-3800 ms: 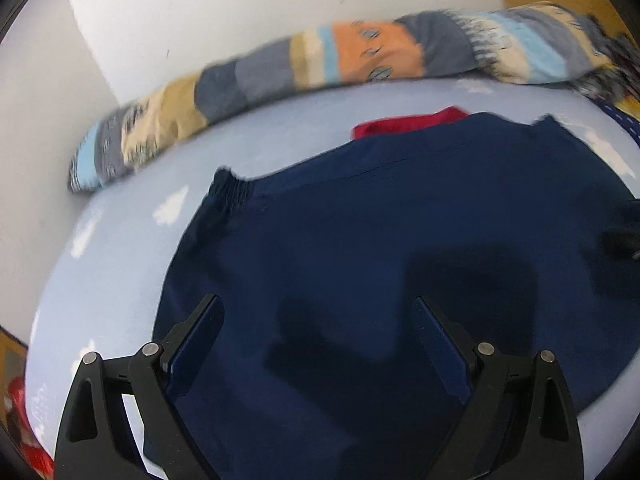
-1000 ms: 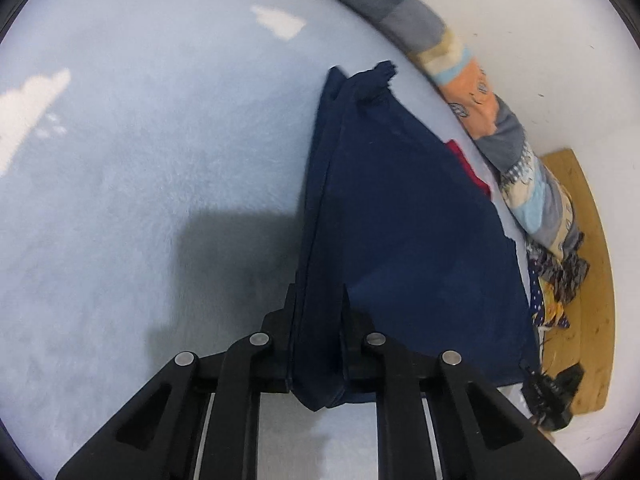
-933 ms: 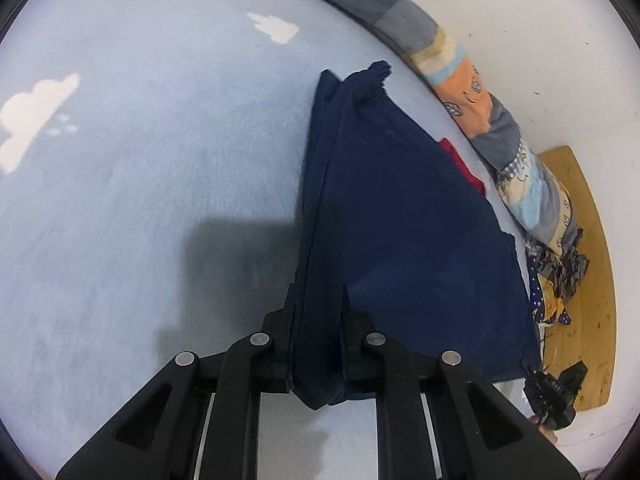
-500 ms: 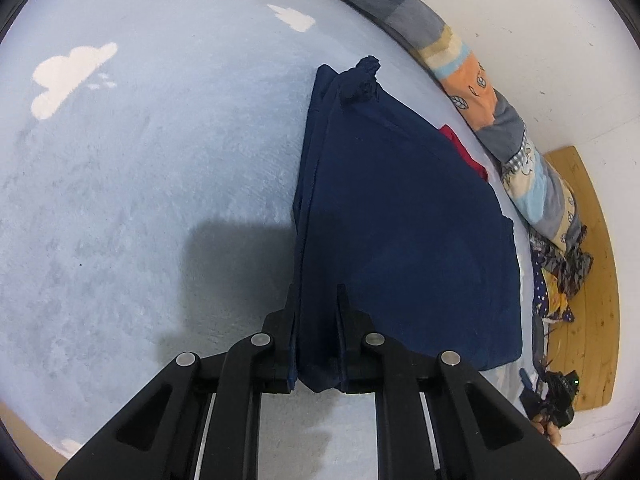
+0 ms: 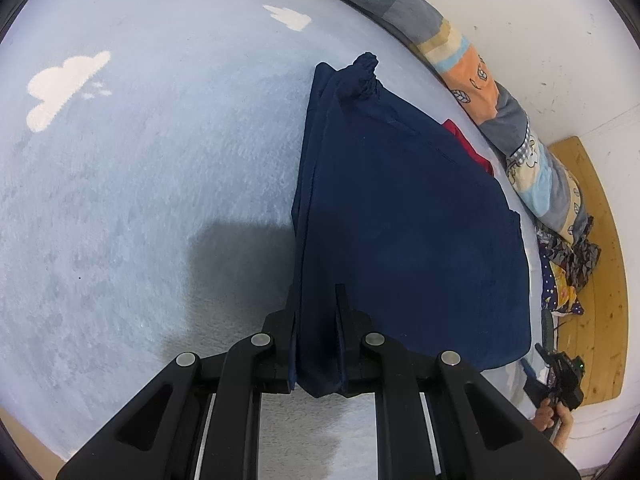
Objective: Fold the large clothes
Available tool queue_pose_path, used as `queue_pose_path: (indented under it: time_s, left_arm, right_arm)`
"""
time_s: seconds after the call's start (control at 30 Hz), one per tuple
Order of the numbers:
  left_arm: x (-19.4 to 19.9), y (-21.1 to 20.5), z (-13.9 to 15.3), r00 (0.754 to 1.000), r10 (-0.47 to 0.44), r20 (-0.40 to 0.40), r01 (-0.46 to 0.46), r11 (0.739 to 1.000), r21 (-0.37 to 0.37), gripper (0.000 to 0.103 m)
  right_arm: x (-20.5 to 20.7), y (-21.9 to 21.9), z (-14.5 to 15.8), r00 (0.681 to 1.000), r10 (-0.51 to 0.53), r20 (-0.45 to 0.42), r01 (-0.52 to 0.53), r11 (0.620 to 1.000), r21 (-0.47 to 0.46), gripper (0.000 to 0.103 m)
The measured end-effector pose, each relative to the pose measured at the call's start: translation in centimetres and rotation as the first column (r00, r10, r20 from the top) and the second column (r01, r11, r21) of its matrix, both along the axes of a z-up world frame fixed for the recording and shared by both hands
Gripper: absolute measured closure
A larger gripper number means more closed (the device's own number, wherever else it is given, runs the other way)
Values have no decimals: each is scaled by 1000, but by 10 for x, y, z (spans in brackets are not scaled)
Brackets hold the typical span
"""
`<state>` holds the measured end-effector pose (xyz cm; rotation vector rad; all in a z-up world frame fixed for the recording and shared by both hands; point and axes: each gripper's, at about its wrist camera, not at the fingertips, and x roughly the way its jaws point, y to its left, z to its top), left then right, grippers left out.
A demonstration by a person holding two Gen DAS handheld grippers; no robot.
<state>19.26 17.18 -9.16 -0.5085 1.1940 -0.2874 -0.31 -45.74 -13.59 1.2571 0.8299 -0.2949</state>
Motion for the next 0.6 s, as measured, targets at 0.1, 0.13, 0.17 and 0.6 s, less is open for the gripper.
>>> queue_pose_path:
  time_s: [0.1,0.13,0.17,0.6]
  left_arm:
    - [2,0,0,1000,8,-1,-8,1000,-3,89]
    - [2,0,0,1000,13,1,-13,1000,-3,89]
    - [3,-1,0,1000,14,1,-14,1000,-1,89]
    - [-23,10,29,995,3,99,-8,999,52,99]
  right_arm:
    - [7,2,-10,1000,5,-8,-5,1000,10,53]
    - [14,2,-10,999,9,33,-8,1000,-8,53]
    - [26,3,-10,998,44,50,-43,999,-21,54]
    - [-4,55,64,976,216,-26,-206,881,-425,92]
